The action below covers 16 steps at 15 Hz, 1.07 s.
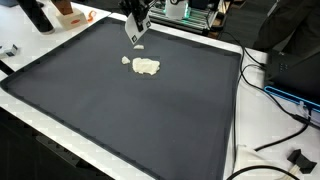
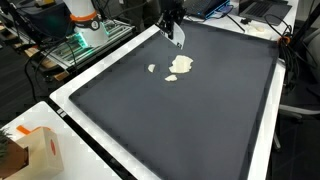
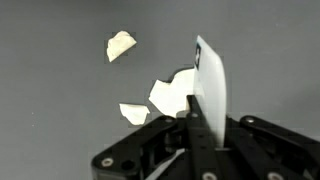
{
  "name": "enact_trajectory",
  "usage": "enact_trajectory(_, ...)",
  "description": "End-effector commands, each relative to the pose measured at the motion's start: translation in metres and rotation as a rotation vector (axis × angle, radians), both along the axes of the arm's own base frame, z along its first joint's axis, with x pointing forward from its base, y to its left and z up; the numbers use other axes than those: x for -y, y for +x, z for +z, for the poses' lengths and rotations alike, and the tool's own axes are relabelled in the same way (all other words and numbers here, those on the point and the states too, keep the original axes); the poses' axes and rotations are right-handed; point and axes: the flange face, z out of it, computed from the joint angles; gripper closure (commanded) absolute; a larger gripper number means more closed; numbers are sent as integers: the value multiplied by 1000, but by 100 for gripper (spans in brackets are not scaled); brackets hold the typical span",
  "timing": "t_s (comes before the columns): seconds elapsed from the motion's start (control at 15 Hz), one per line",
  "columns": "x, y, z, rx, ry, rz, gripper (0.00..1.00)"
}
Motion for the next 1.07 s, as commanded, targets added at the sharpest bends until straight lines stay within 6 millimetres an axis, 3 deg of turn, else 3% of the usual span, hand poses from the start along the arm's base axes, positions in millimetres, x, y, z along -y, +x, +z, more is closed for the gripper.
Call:
enact_trajectory(0.0,-8,-15,10,39,-45,164,99)
enact_trajectory(1.0,-67,-21,58,212,-37,928,99)
